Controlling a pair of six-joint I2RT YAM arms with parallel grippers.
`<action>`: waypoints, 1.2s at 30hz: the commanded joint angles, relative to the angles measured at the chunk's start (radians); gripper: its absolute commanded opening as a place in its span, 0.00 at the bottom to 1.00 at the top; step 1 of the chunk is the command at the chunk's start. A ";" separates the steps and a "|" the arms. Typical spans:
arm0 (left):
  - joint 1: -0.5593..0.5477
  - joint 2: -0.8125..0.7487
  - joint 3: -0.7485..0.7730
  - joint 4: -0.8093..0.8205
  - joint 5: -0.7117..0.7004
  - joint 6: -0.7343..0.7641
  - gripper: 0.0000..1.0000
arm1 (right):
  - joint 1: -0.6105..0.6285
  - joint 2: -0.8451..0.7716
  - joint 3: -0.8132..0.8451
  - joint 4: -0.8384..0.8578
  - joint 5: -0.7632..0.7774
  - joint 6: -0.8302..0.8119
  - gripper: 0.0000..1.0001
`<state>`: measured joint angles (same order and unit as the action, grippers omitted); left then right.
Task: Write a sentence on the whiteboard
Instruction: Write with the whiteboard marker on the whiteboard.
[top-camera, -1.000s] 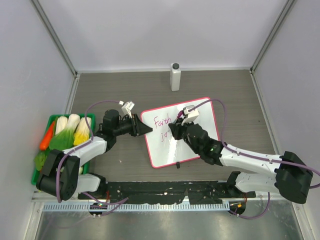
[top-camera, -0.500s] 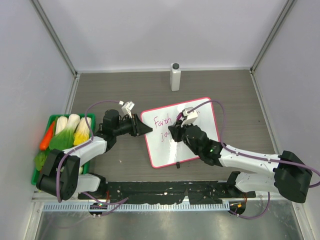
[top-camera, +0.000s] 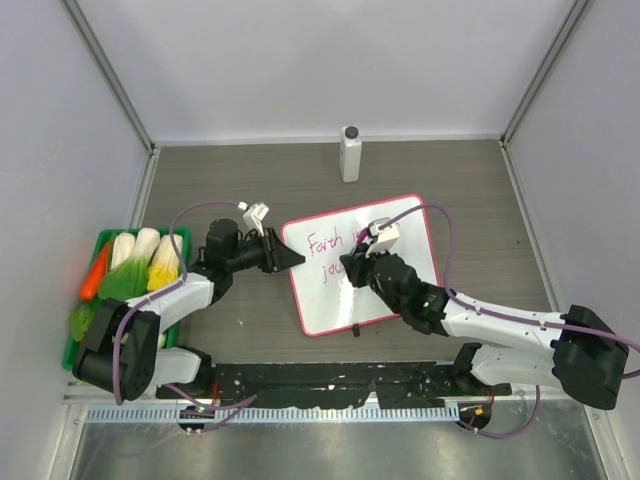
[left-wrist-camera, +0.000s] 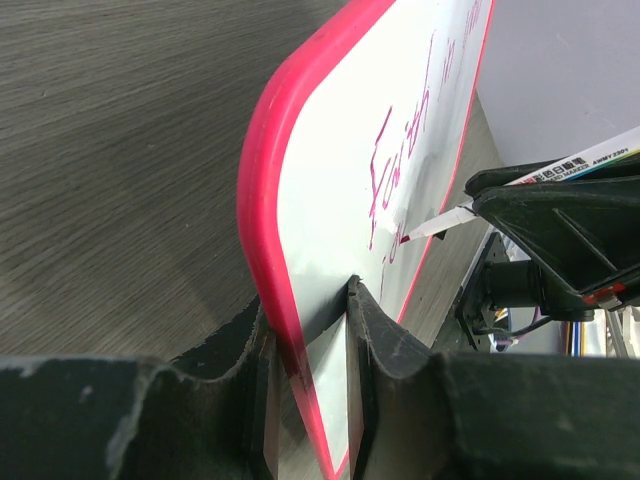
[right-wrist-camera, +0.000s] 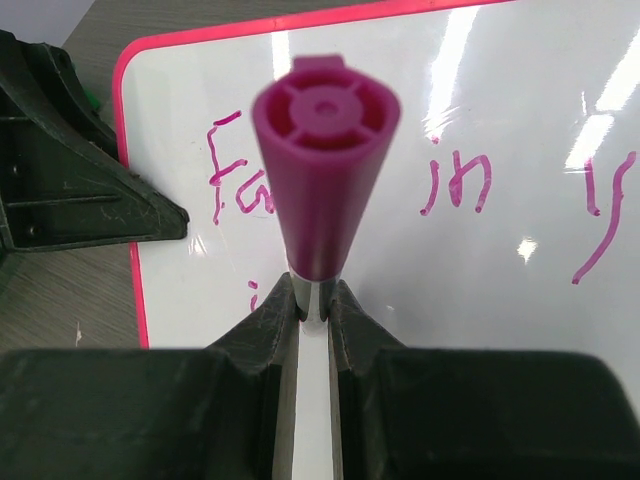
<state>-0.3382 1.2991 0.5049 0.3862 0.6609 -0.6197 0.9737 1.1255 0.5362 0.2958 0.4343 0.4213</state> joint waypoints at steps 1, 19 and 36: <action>0.013 0.034 -0.009 -0.067 -0.253 0.179 0.00 | -0.003 -0.010 0.016 -0.026 0.096 -0.024 0.01; 0.011 0.037 -0.006 -0.069 -0.253 0.181 0.00 | -0.003 0.010 0.047 0.019 0.121 -0.044 0.01; 0.011 0.034 -0.006 -0.070 -0.251 0.183 0.00 | -0.003 0.019 0.024 0.006 0.087 -0.046 0.01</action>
<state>-0.3382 1.2991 0.5049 0.3855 0.6590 -0.6197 0.9741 1.1328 0.5533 0.3134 0.5133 0.3790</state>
